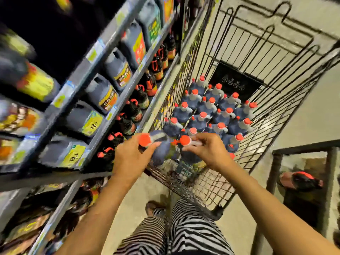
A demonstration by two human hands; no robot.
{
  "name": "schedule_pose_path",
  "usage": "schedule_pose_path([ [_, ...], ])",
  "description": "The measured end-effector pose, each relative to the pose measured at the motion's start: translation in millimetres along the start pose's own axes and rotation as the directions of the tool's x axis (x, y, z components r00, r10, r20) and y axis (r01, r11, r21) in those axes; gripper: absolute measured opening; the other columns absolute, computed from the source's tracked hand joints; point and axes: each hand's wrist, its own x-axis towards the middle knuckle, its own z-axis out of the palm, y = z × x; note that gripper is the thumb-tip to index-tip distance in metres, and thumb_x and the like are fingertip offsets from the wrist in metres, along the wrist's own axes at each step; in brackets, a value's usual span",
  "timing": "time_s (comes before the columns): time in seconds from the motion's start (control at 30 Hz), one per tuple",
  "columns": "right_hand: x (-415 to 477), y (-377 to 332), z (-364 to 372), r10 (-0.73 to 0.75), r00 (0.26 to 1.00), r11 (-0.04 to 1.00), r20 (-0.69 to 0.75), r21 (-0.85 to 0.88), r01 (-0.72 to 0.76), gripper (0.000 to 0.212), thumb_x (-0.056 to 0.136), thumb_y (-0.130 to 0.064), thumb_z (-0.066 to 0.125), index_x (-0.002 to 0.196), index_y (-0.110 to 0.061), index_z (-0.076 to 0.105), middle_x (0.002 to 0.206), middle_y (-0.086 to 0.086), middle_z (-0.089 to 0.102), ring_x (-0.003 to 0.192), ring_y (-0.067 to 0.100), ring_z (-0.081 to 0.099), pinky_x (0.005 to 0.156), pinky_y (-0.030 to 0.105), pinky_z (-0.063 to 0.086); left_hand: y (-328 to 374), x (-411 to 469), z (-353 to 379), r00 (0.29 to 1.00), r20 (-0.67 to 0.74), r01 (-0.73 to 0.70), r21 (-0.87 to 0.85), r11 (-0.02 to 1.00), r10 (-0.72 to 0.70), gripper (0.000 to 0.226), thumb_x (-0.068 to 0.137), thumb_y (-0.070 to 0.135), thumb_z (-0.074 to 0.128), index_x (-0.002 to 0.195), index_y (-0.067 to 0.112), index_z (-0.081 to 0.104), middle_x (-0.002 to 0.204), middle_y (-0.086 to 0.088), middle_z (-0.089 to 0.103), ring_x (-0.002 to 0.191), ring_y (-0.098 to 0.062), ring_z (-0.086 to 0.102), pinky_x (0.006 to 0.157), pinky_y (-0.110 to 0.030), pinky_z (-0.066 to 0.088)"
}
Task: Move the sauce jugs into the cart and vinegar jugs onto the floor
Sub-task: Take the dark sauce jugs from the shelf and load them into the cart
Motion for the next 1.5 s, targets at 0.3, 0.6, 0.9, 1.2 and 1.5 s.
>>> schedule_pose_path([
  [0.3,-34,-192,-17,-0.348,0.921,0.935,0.177,-0.014,0.356,0.032,0.059,-0.021,0.084,0.079,-0.002,0.068,0.052,-0.014,0.060,0.050,-0.010,0.049,0.056,0.010,0.039,40,-31,-188,0.914,-0.308,-0.242,0.111,0.964,0.265,0.046,0.074,0.059,0.055,0.080,0.016,0.070,0.062,0.000,0.067,0.060,-0.011,0.055,0.058,-0.022,0.038],
  [0.6,-61,-341,6,-0.647,0.681,0.748,0.344,0.110,0.655,0.040,0.061,-0.030,0.080,0.082,0.002,0.071,0.063,0.012,0.063,0.061,0.003,0.047,0.056,0.023,0.039,60,-67,-330,0.781,-0.471,-0.337,0.233,0.912,0.409,0.038,0.077,0.052,0.062,0.086,0.016,0.069,0.066,0.007,0.062,0.059,-0.009,0.049,0.056,-0.026,0.040],
  [0.9,-28,-449,44,-0.825,0.467,0.559,0.317,0.343,0.755,0.018,0.076,-0.020,0.078,0.066,-0.014,0.063,0.057,0.003,0.046,0.051,0.006,0.041,0.046,0.021,0.031,63,-50,-398,0.694,-0.626,-0.201,0.304,0.931,0.354,0.042,0.075,0.050,0.065,0.091,0.012,0.071,0.079,0.005,0.070,0.068,-0.004,0.059,0.064,-0.026,0.047],
  [1.2,29,-503,84,-0.926,0.359,0.365,0.114,0.512,0.778,0.010,0.075,-0.020,0.075,0.073,-0.023,0.066,0.060,0.004,0.052,0.063,0.013,0.042,0.057,0.032,0.037,50,3,-419,0.563,-0.750,-0.046,0.392,0.919,0.348,0.048,0.076,0.052,0.063,0.100,0.011,0.070,0.087,-0.002,0.073,0.075,-0.016,0.065,0.066,-0.033,0.048],
  [1.5,76,-518,141,-0.966,0.245,0.250,0.085,0.560,0.790,0.012,0.079,-0.011,0.074,0.083,-0.019,0.067,0.065,-0.016,0.060,0.060,0.000,0.048,0.059,0.020,0.040,12,40,-413,0.525,-0.823,0.104,0.314,0.944,0.216,0.047,0.074,0.048,0.064,0.105,0.013,0.069,0.097,0.000,0.072,0.087,-0.013,0.065,0.076,-0.028,0.048],
])
